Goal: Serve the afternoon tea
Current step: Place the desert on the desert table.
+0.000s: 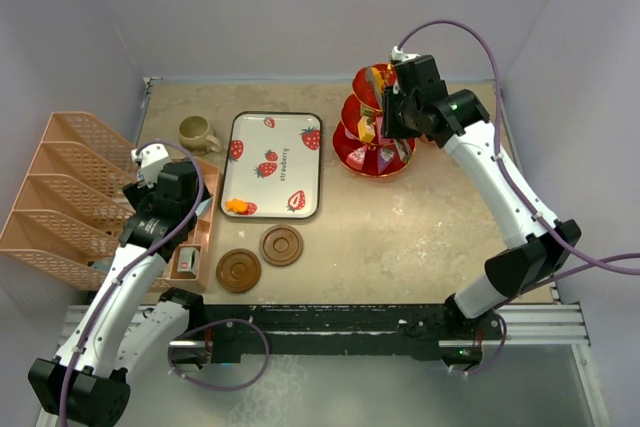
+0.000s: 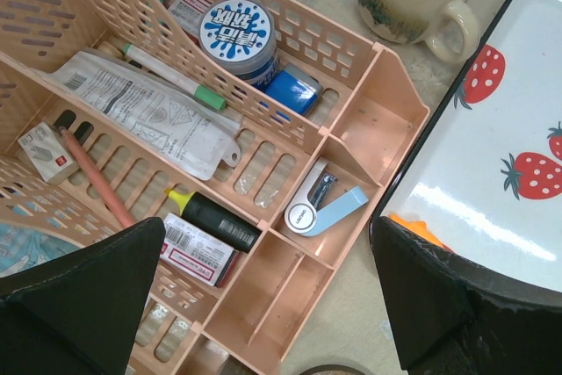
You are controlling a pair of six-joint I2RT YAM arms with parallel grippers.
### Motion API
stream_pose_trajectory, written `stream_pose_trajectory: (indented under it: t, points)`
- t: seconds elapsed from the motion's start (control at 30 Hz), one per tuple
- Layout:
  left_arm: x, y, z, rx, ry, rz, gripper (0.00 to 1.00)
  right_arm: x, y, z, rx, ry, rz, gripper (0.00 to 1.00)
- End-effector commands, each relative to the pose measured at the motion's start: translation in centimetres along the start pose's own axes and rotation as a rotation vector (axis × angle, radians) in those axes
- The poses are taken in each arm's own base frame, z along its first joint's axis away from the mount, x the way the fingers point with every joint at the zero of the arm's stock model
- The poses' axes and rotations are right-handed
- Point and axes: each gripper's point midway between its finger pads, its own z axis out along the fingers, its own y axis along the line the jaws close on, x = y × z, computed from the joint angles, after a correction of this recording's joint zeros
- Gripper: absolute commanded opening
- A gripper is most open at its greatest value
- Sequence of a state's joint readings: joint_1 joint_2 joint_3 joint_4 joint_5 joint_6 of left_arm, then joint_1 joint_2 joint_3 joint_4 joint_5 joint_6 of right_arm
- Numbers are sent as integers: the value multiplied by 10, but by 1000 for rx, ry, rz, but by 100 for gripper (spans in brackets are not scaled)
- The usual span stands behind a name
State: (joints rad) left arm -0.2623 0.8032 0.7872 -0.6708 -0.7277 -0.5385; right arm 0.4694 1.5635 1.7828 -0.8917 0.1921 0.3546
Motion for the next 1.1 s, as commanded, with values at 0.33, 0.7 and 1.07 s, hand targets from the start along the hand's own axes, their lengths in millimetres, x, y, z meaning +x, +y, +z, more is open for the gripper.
stream_pose_trajectory:
  t: [0.33,0.7,1.07]
  points:
    - [-17,-5,-3,22,-42,-40,99,2,4,2,-39,-4,-22,35]
    - [-16,-6,-3,24,-38,-36,99,6,4,0,-45,7,-32,37]
    - [-15,-7,-3,26,-34,-32,99,-7,8,-22,-81,-37,-23,43]
